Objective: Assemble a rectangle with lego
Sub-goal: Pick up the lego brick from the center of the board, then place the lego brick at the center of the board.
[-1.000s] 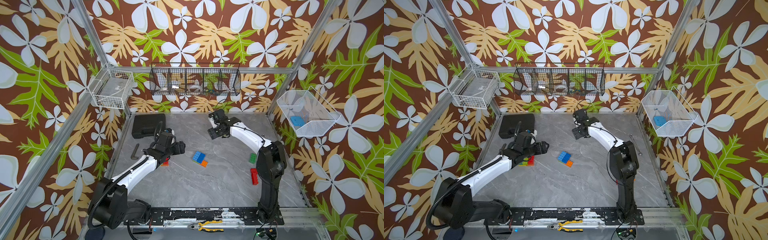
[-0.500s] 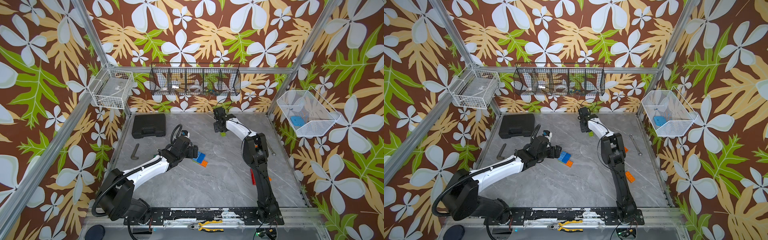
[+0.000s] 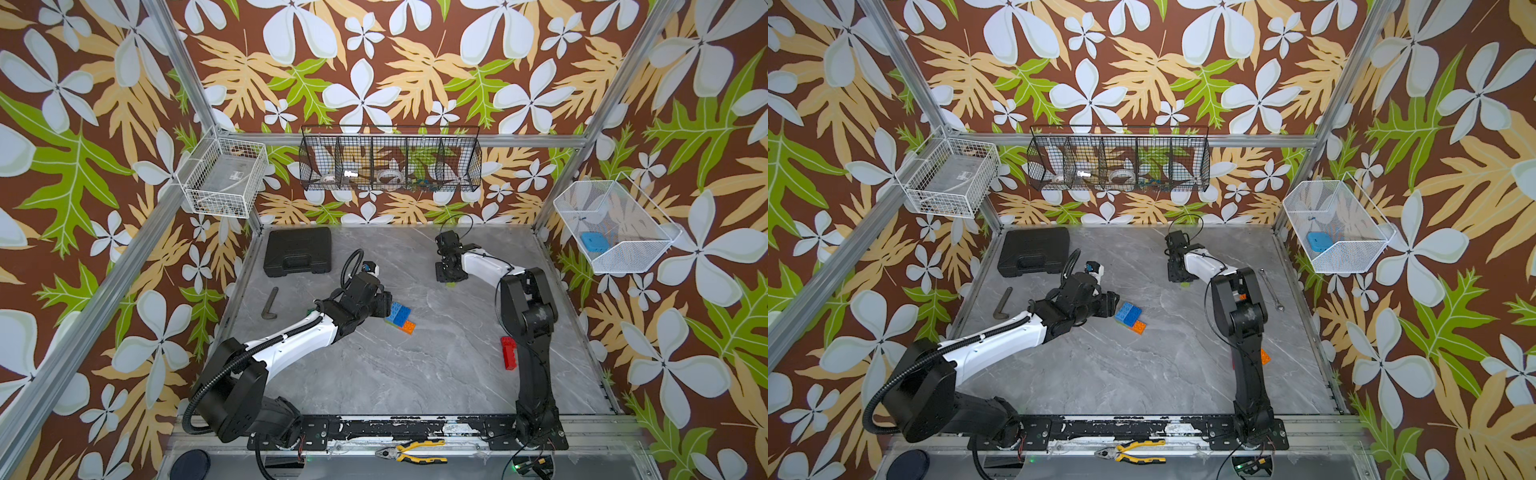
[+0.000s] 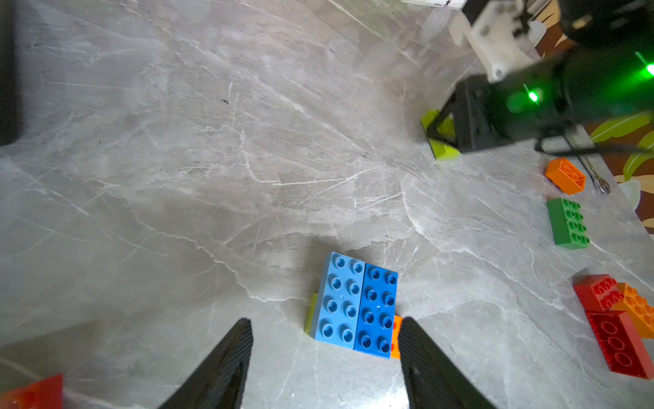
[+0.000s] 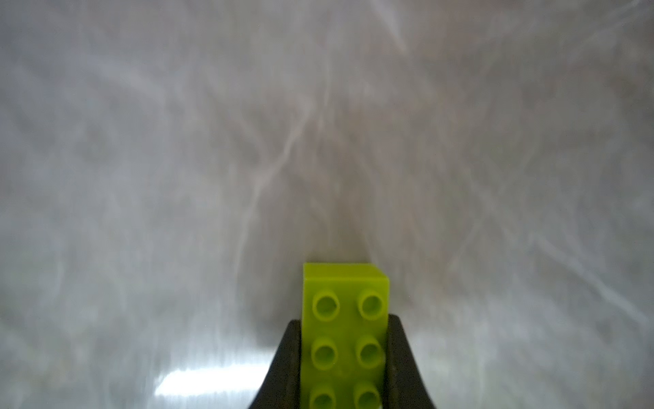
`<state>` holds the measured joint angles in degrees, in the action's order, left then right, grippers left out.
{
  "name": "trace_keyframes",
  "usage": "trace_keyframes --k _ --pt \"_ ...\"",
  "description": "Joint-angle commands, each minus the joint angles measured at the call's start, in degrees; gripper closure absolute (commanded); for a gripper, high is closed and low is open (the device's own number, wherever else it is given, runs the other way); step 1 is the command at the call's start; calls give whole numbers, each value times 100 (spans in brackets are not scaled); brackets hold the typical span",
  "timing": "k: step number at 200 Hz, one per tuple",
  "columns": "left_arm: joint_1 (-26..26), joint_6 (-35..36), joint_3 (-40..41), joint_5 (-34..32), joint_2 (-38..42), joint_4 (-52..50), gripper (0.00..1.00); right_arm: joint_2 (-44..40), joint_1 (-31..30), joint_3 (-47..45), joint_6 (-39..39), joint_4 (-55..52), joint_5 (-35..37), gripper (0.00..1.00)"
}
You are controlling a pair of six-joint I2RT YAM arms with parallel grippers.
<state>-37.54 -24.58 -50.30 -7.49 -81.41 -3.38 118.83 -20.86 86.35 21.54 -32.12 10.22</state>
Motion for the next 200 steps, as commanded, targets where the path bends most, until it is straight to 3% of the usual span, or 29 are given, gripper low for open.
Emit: trace_keyframes --k 1,33,73,100,113,128,135,142,148,161,167,173,181,200 --pt "10 -12 3 -139 85 82 32 -1036 -337 -1251 862 462 287 84" --pt "10 -80 29 -115 117 257 33 -2311 -936 -2903 2195 822 299 78" --pt "11 -113 -67 -112 119 285 33 -2183 -1364 -3394 2882 1106 -42 73" --pt "10 -135 -46 -165 236 260 33 -2435 -1592 -3545 3144 1352 -342 51" --pt "10 -135 -33 -216 304 211 33 -2748 -1604 -3424 2768 1161 -403 40" --pt "17 -104 23 -270 392 219 33 -3226 -1600 -3182 1997 646 188 30" --pt "19 -95 57 -280 434 257 33 -3448 -1603 -3162 1672 568 495 20" --pt "27 -91 94 -271 465 305 33 -3624 -1590 -3243 1512 657 684 0" --pt "36 -100 116 -264 480 340 33 -3705 -1519 -3366 1422 890 588 1" --pt "36 -124 160 -245 502 454 33 -3679 -1025 -3444 986 1452 -758 3" --pt "41 -141 161 -237 511 485 33 -3577 -763 -3409 832 1608 -1444 12" --pt "45 -160 166 -228 524 500 33 -3421 -561 -3320 656 1603 -1950 28" --pt "54 -191 185 -241 557 521 33 -3167 -489 -3153 400 1371 -1807 44" --pt "80 -231 319 -280 709 565 33 -2816 -545 -2945 -357 1007 -1218 42"
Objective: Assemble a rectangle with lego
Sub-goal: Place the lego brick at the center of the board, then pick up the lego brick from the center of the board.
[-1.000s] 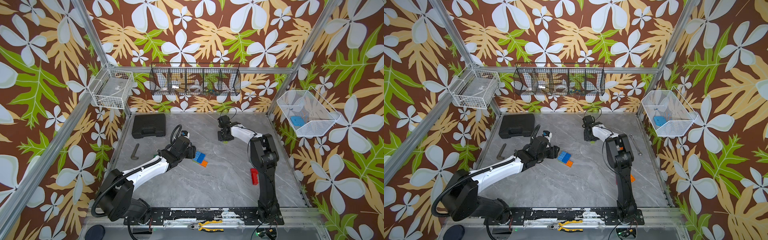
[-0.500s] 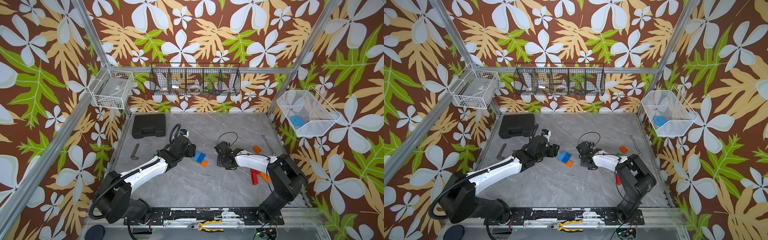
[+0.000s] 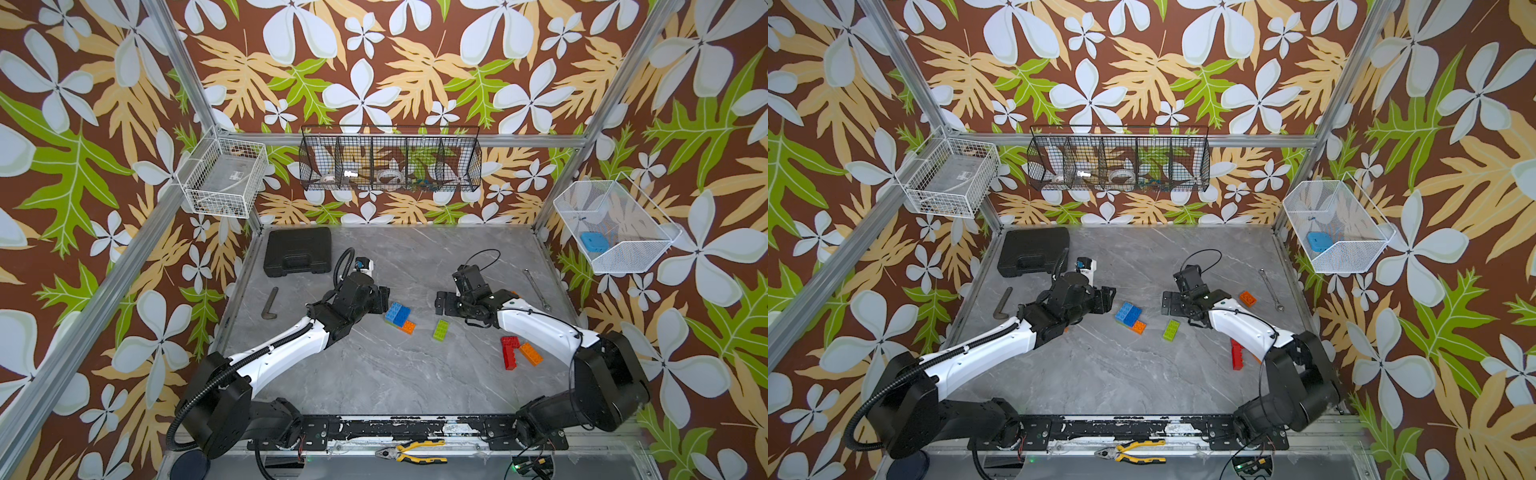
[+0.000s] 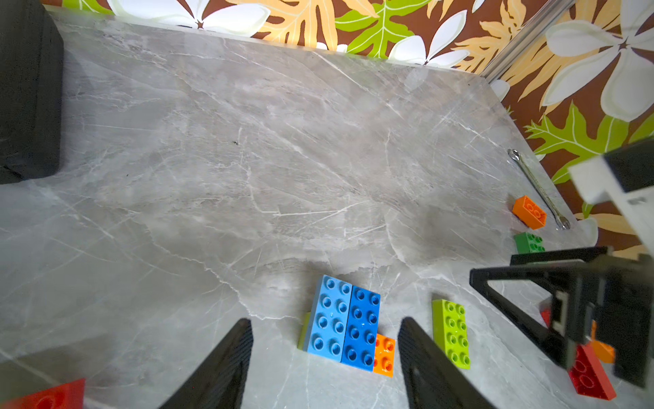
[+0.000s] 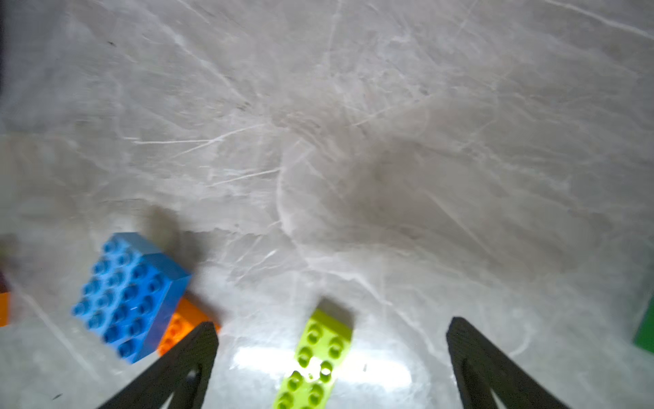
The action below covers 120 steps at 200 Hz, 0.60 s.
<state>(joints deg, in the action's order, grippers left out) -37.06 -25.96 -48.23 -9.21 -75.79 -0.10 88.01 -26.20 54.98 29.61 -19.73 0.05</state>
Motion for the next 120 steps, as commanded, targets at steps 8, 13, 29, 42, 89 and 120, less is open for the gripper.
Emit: trace_keyframes --k 8,13,29,42,89,120 --pt "54 -115 197 -132 216 267 33 278 -13 158 -1390 -206 -160 38" --pt "70 -132 258 -123 253 301 33 306 -9 135 -1492 -180 -212 35" --pt "143 -219 412 -42 301 393 33 591 -15 234 -1609 -233 -610 34" --pt "172 -267 454 16 276 424 33 812 -39 254 -1536 -218 -891 34" --pt "173 -279 525 -8 280 466 33 748 -396 -19 -1275 -315 -1029 35" --pt "181 -261 582 6 284 465 33 288 -673 -359 -1047 -505 -1096 29"
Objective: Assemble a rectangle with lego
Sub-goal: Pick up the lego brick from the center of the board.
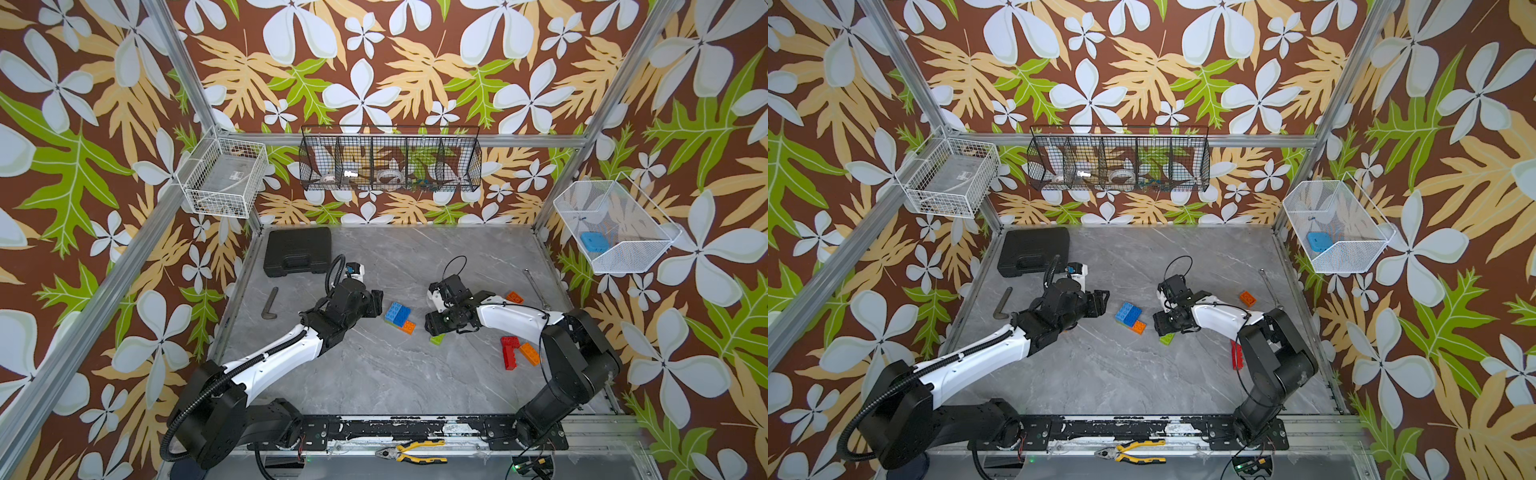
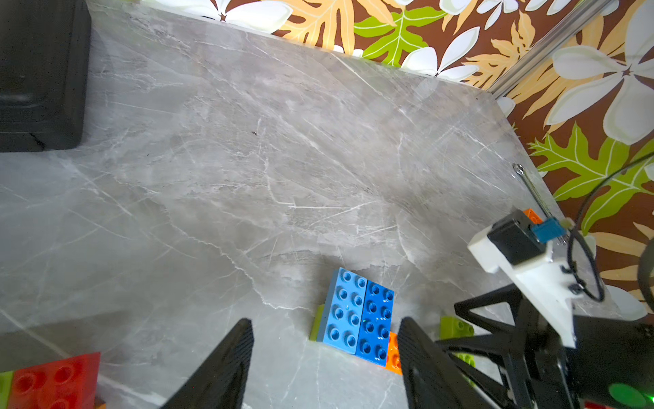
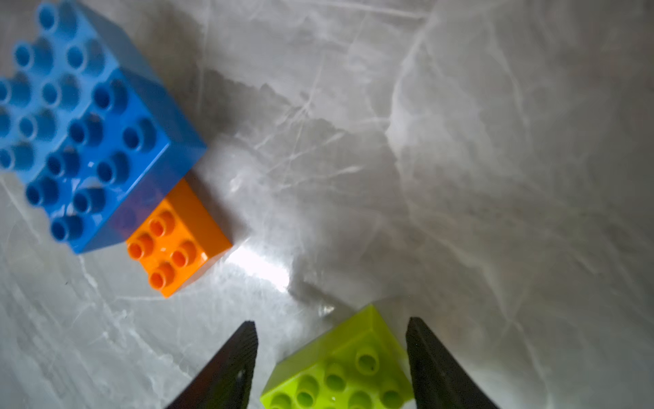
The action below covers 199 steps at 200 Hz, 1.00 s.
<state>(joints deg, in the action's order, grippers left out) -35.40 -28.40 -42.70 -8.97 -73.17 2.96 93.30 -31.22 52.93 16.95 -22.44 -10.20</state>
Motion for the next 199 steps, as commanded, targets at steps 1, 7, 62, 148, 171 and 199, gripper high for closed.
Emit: trace_keyframes --k 1,7,62,148,171,199 --pt "15 -16 31 -17 22 160 33 -250 -181 -157 220 -243 -71 29" --pt "23 -8 42 -16 22 168 33 -291 -264 -180 217 -317 -31 28" --pt "33 -10 9 62 -22 188 33 -56 -669 68 36 -844 899 24" --pt "68 28 43 96 16 201 33 332 -1248 613 552 -1399 1747 21" --pt "71 53 8 116 -16 189 33 378 -1254 581 455 -1408 1814 21" --pt "86 54 16 114 4 196 33 451 -1250 613 375 -1398 1814 21"
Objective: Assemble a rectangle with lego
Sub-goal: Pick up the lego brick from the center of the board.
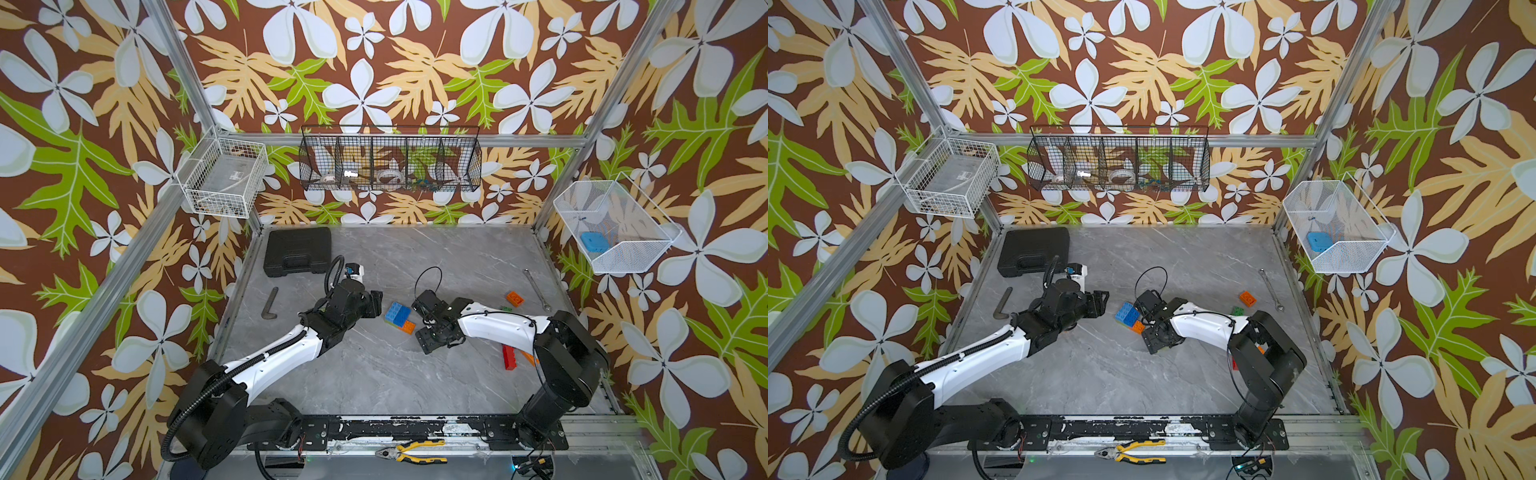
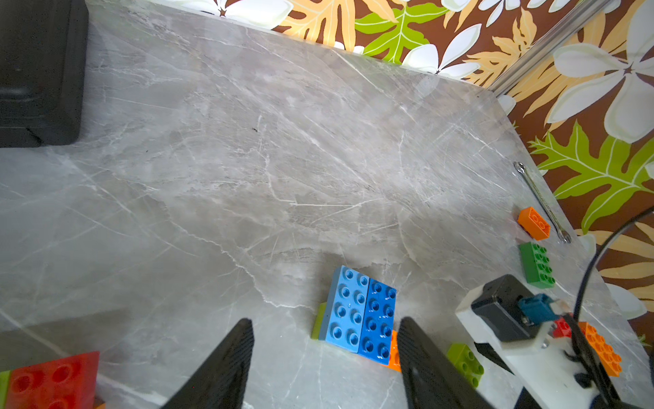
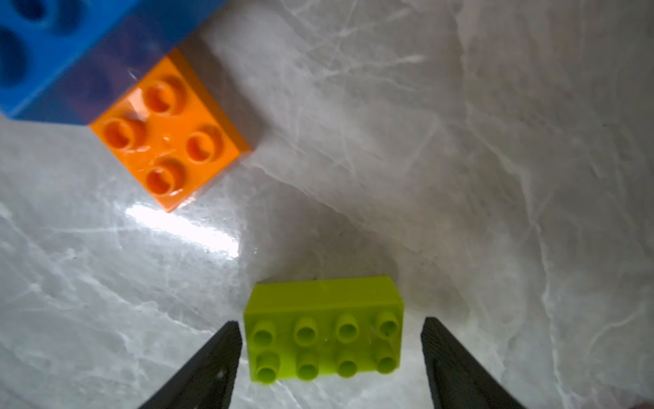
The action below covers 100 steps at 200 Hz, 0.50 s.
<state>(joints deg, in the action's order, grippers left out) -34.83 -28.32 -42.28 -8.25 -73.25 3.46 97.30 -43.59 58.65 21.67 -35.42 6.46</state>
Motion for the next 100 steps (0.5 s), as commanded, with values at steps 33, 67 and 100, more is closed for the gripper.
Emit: trace_keyframes --k 33,67,100 --pt "29 19 5 52 8 159 33 109 -8 69 -144 -53 61 30" --pt "38 37 9 43 4 148 33 113 43 41 -194 8 -89 35" --pt "55 37 27 19 43 126 33 40 93 130 -254 -43 -109 45"
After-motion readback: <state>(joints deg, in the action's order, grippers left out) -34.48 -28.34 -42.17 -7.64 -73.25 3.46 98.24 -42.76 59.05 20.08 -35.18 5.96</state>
